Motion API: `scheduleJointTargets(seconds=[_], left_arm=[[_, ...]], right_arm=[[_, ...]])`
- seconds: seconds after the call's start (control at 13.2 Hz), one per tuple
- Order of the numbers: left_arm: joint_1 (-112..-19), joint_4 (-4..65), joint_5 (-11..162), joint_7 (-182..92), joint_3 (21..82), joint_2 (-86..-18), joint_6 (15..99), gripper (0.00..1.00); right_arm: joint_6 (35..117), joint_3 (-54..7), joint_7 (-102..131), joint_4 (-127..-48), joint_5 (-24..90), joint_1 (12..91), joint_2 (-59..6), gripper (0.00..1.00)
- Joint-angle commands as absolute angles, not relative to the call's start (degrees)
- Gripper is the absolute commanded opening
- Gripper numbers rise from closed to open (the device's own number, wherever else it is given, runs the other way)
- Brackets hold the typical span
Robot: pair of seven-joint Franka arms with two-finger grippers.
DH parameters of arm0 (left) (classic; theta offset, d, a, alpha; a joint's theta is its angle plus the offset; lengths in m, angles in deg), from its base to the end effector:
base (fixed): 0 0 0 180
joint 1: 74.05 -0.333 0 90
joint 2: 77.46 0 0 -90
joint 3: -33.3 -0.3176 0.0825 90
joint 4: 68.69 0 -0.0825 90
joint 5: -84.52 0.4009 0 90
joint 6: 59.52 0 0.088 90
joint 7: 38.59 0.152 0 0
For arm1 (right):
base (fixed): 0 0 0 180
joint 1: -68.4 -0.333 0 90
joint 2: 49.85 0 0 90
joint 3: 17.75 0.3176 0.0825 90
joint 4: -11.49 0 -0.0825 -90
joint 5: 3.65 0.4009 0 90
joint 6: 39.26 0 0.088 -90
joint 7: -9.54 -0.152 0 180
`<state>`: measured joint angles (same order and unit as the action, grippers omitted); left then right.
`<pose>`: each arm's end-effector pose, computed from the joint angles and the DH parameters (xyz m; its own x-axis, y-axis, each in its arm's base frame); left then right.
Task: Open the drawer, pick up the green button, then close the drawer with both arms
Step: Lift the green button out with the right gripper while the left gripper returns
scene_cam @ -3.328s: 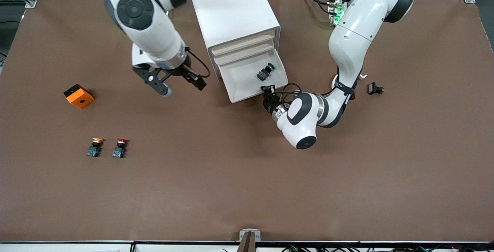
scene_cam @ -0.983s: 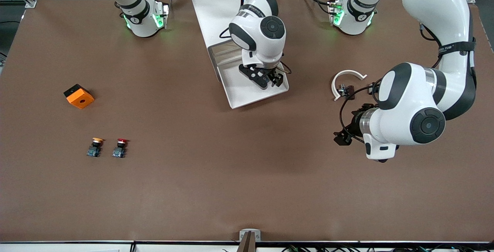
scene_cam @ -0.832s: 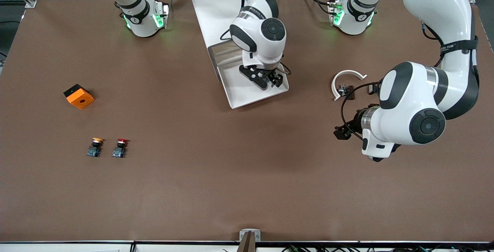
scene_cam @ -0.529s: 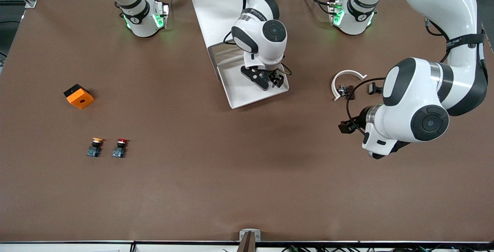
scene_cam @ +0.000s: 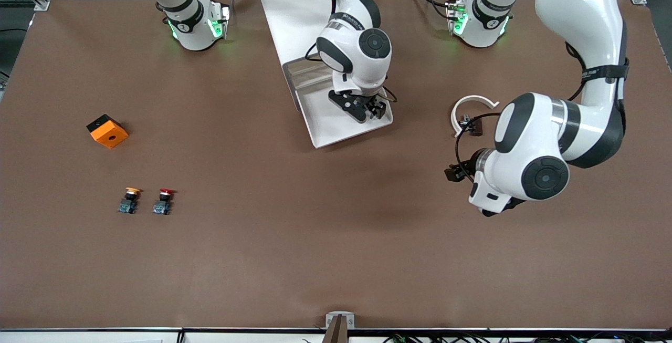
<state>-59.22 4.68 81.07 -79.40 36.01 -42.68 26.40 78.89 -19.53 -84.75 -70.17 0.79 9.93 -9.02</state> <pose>0.6469 -0.2086 0.3272 0.8461 0.4100 -0.3407 0.3681 -0.9116 -0.1830 0.3917 0.6148 0.2157 0.7706 -0.6362 -0.0392 -0.6323 -0.7707 0.0790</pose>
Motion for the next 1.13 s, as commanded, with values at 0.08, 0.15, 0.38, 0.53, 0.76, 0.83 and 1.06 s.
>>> scheduleJointTargets(seconds=[0.08,0.15,0.38,0.53,0.76,0.83,1.06], left_arm=[[-57.6,7.4,81.4,-81.6,36.0,-42.9,30.4,1.0],[-56.7,8.0,81.2,-81.9,36.0,-42.8,32.0,1.0],[-54.3,9.2,80.6,-84.7,36.0,-42.6,36.1,1.0],[-53.1,9.3,80.6,-85.4,36.0,-41.8,37.7,1.0],[-51.9,9.4,80.0,-85.7,36.1,-41.3,39.9,1.0],[-51.9,9.4,78.8,-85.6,36.1,-40.5,42.0,1.0],[-50.9,13.3,77.4,-85.5,37.4,-40.0,51.6,1.0]], right_arm=[[78.8,-20.1,-86.1,-69.1,0.4,9.2,-8.5,0.72],[78.9,-20.1,-86.1,-69.1,0.4,9.1,-8.5,0.11],[79.1,-20.1,-88.3,-69.1,0.1,8.8,-8.3,0.0],[79.4,-20.1,-88.3,-69.1,0.1,8.8,-8.3,0.0],[79.2,-20.2,-87.5,-68.6,0.2,9.6,-8.5,0.0],[78.8,-20.3,-87.2,-68.3,0.3,10.1,-8.9,0.0],[74.2,-20.3,-81.2,-64.8,0.5,13.5,-10.8,0.0]])
